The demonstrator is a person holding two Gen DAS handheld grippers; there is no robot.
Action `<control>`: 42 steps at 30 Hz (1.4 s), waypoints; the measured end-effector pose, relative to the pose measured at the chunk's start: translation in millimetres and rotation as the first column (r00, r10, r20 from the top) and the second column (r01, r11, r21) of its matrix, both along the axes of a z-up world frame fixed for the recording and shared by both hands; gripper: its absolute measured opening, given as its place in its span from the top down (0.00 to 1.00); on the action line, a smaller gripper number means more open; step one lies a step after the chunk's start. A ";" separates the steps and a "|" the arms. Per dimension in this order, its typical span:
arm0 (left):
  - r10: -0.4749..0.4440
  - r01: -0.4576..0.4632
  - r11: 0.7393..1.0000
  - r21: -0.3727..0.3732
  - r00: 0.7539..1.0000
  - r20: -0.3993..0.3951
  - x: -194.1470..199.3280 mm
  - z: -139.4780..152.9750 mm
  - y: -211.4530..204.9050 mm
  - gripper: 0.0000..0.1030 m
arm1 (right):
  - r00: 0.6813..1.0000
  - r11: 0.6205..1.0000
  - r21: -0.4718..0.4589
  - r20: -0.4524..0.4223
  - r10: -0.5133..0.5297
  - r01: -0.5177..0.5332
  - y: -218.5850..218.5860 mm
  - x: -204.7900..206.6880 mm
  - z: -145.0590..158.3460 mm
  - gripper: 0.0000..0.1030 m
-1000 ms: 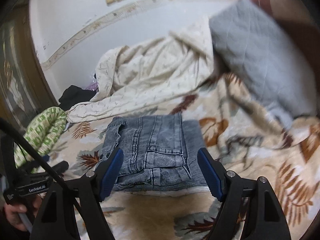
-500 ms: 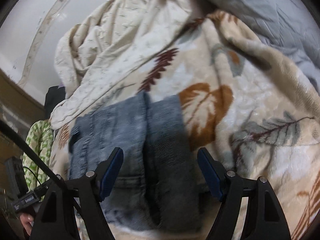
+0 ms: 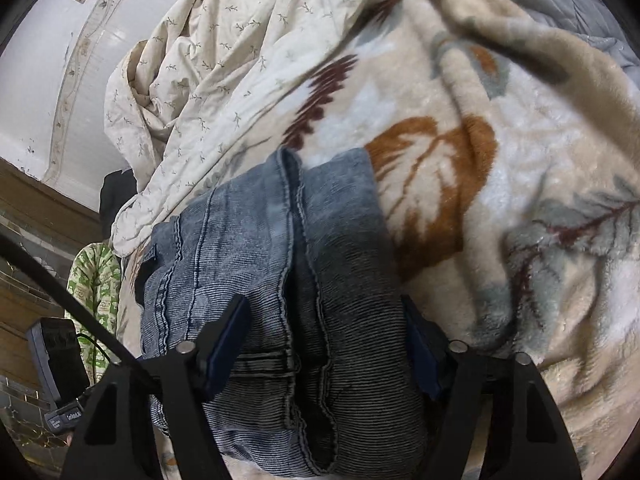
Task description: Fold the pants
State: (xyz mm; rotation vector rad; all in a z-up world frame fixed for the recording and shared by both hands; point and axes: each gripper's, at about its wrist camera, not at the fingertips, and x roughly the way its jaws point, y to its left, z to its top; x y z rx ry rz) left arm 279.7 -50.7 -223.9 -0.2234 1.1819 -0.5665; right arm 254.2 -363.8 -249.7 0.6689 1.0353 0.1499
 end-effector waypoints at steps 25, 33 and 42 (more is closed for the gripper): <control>-0.050 0.051 0.999 -0.009 0.992 0.117 -12.8 18.5 -9.4 0.60 | 0.995 0.999 -0.046 0.102 0.011 -0.007 23.6 -4.2 31.9 0.79; -0.016 0.015 1.000 0.009 0.979 0.202 -9.6 45.2 1.7 0.62 | 0.985 0.999 -0.037 0.166 0.043 -0.037 43.4 -2.7 57.2 0.85; 0.037 -0.053 0.998 0.043 0.951 0.306 -10.3 73.1 30.1 0.62 | 0.961 0.993 -0.035 0.249 0.118 -0.113 88.3 3.5 84.3 0.86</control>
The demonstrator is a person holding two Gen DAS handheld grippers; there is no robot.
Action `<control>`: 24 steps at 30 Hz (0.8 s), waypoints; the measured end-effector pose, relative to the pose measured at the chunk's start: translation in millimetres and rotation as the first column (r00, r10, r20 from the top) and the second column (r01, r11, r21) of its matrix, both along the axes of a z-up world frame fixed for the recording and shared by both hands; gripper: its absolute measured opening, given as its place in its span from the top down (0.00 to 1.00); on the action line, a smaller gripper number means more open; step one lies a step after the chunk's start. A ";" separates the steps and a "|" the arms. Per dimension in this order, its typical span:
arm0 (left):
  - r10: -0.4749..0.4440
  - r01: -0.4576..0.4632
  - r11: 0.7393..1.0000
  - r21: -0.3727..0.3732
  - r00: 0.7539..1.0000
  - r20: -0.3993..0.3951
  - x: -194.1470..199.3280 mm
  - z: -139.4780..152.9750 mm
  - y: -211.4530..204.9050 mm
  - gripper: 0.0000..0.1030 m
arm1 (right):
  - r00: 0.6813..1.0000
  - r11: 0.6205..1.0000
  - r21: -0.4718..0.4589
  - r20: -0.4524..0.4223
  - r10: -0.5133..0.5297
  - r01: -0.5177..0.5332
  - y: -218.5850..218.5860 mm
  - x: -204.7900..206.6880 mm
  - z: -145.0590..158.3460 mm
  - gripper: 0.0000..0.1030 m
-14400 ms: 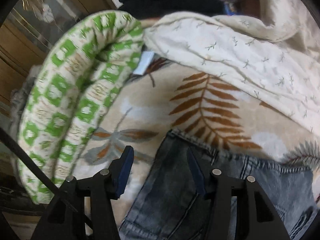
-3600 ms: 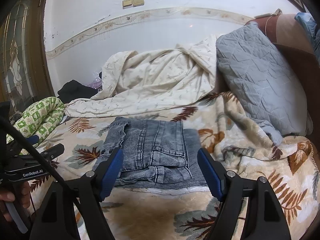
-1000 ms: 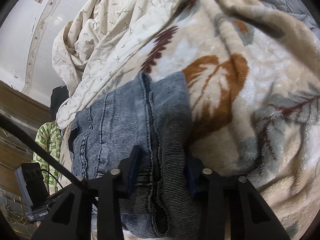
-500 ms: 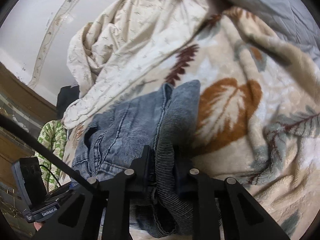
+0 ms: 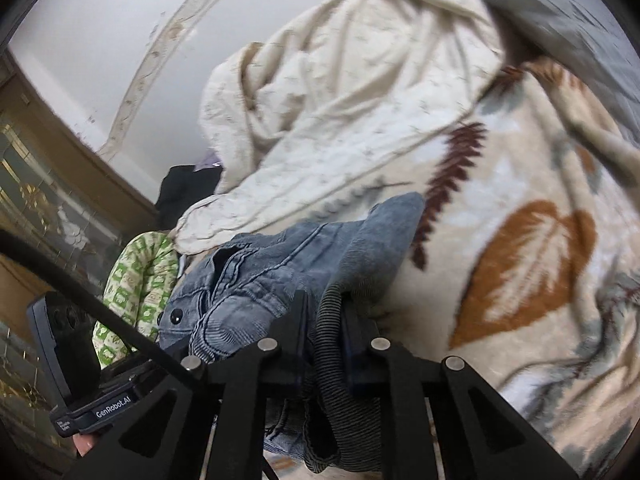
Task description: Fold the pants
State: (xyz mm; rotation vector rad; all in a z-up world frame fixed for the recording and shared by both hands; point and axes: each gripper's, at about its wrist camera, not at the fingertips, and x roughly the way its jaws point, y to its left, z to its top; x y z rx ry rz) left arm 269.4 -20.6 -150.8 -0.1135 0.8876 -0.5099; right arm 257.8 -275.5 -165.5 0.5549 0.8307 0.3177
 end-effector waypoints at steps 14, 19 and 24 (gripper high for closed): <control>0.056 -0.030 0.975 0.222 0.992 -0.111 18.7 -61.5 29.1 0.51 | 0.987 0.998 -0.059 -0.158 0.009 -0.019 28.4 24.2 -56.3 0.85; 0.071 -0.044 0.968 0.246 0.992 -0.102 18.7 -63.3 29.4 0.41 | 0.969 0.998 -0.056 -0.246 -0.026 0.013 13.0 26.3 -88.0 0.76; 0.088 -0.068 0.967 0.244 0.994 -0.069 9.3 -49.3 36.5 0.40 | 0.976 0.985 -0.170 -0.212 -0.056 0.020 16.7 21.9 -71.4 0.62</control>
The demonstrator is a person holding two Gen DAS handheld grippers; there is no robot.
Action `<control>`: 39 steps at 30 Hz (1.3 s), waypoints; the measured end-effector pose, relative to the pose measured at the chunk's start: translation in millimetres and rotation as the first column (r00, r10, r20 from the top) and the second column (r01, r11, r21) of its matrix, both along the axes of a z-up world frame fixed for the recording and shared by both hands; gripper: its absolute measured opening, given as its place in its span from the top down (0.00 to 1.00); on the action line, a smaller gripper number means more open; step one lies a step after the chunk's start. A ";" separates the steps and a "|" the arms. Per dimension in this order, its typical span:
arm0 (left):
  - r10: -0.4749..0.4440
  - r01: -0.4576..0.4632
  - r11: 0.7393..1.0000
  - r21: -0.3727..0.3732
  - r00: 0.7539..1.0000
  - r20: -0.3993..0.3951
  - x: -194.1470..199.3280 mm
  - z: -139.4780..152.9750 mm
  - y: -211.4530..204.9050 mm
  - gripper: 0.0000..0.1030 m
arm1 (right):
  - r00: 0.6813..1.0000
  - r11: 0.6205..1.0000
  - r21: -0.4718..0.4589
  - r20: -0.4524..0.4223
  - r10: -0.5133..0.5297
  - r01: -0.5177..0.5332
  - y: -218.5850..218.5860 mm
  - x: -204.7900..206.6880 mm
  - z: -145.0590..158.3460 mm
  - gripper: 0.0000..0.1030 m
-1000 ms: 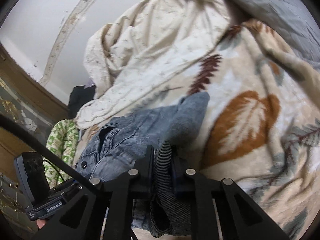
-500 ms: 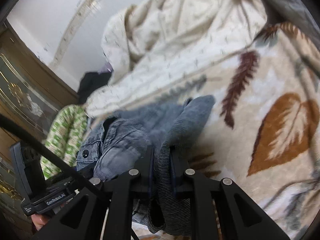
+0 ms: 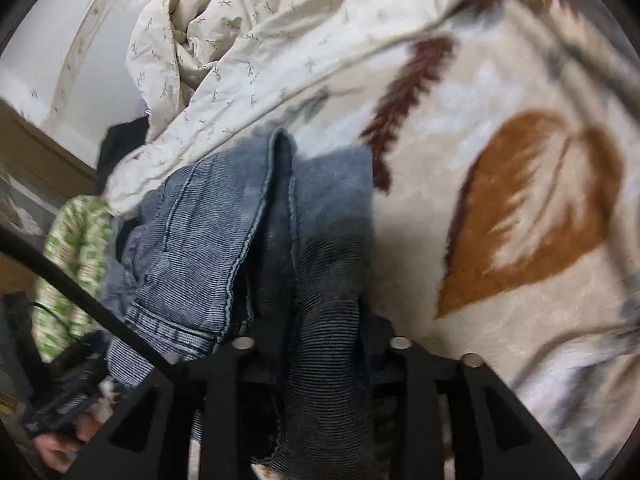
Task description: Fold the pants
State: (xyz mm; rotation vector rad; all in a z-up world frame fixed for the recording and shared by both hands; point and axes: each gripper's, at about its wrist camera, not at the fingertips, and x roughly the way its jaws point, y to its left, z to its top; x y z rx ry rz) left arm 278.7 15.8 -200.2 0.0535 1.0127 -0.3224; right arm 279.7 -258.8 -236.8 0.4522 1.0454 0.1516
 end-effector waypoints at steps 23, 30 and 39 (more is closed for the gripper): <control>-0.019 -0.003 0.975 0.224 0.995 0.096 -22.1 -1.2 1.5 0.39 | 0.952 0.922 -0.297 0.099 0.289 -0.249 100.4 -26.4 17.7 0.53; 0.111 -0.127 0.986 0.105 0.983 0.146 -57.0 34.0 17.8 0.38 | 0.958 0.962 -0.225 0.205 0.202 -0.155 81.3 -58.8 49.4 0.49; 0.183 -0.228 0.968 0.104 0.925 0.333 -146.6 102.3 28.9 0.26 | 0.892 0.973 -0.228 0.436 0.123 -0.023 76.3 -180.6 125.1 0.41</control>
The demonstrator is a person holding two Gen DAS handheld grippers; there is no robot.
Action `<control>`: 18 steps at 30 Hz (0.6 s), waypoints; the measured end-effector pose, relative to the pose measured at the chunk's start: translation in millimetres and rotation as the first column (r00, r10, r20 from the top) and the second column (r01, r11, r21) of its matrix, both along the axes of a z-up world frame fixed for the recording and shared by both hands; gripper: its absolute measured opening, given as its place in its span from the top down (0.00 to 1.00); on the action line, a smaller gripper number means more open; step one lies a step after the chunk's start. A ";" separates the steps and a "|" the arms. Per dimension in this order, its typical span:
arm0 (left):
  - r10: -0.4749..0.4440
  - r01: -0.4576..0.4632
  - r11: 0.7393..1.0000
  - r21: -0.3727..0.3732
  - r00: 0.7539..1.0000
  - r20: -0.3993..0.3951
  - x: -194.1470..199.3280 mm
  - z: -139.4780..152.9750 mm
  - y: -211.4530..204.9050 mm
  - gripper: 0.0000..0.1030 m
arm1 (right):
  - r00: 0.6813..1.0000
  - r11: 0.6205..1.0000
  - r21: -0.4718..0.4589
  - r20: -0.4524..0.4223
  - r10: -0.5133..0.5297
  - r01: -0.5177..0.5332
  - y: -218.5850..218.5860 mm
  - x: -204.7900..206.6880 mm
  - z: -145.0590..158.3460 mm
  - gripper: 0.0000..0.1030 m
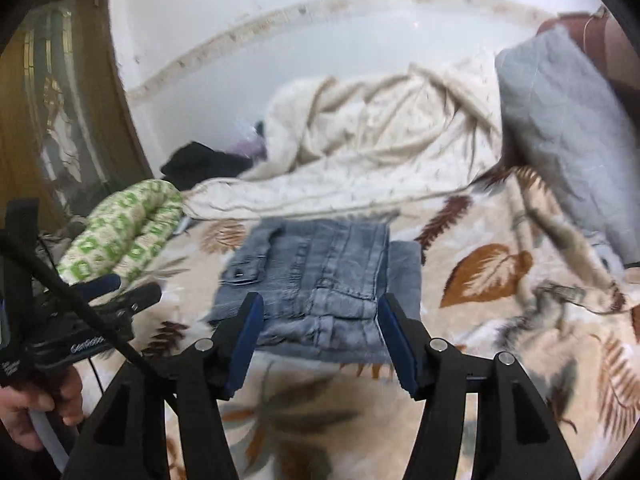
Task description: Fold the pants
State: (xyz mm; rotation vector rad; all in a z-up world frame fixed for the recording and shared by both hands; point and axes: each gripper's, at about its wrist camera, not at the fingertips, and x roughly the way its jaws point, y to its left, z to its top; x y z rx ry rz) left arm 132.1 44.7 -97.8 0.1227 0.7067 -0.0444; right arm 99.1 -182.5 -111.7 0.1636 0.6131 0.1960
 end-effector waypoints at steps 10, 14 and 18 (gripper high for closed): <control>0.018 -0.023 0.999 0.030 0.985 0.170 -67.9 65.0 6.5 0.16 | 0.991 1.000 -0.003 0.134 0.023 -0.023 10.0 -71.5 48.9 0.41; 0.028 -0.035 0.999 0.028 0.975 0.222 -86.5 81.2 8.7 0.06 | 0.981 1.000 -0.009 0.193 0.009 -0.007 14.6 -88.1 64.0 0.41; 0.025 -0.031 0.999 0.023 0.969 0.244 -99.1 93.0 8.5 0.05 | 0.971 1.000 0.000 0.238 -0.006 0.006 18.1 -100.0 71.2 0.30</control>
